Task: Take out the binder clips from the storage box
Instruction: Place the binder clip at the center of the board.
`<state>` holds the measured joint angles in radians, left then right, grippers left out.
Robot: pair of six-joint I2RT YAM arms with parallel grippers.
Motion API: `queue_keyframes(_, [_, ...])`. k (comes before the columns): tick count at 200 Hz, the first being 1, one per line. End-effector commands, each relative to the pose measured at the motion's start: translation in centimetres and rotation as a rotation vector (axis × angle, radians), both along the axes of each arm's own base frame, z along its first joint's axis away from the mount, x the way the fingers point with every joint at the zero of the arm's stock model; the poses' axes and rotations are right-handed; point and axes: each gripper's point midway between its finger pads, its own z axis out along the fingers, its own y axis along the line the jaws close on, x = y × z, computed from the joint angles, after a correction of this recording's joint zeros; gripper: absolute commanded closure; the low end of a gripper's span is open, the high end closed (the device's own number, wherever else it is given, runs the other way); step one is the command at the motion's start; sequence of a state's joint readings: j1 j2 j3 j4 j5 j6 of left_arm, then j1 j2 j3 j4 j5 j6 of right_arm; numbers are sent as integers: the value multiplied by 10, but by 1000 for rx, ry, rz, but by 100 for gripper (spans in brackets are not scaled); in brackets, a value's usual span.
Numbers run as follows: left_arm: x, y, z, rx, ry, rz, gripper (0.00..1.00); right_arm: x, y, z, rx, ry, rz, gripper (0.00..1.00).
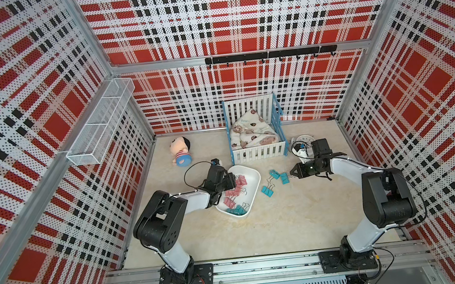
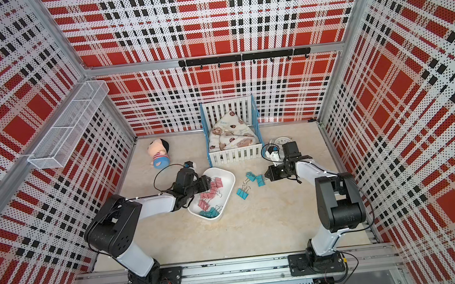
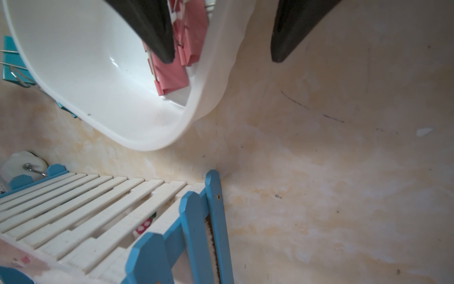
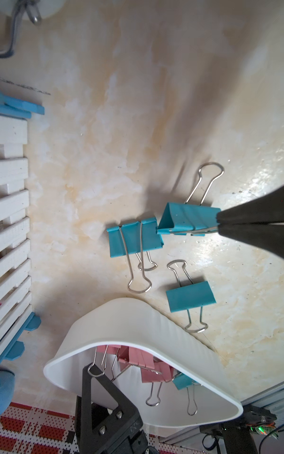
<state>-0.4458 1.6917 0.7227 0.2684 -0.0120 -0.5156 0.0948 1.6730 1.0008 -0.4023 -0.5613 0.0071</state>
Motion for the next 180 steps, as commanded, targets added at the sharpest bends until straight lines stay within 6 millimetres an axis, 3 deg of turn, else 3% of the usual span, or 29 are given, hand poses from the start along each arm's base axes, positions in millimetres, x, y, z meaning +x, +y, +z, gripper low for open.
queue_keyframes(1, [-3, -2, -9, 12, 30, -7, 32, 4, -4, -6, 15, 6, -20, 90])
queue_keyframes(88, [-1, -2, -10, 17, 35, -6, 32, 8, -9, -6, 6, -5, -36, 76])
queue_keyframes(117, [0, -4, -9, 15, 34, -9, 32, 12, -8, 20, 10, -72, -29, 66])
queue_keyframes(143, [0, -4, -10, 15, 35, -9, 32, 12, -5, 48, 10, -144, -10, 47])
queue_keyframes(180, [1, -6, -9, 10, 34, -13, 32, 5, 18, 75, 6, -220, 67, 35])
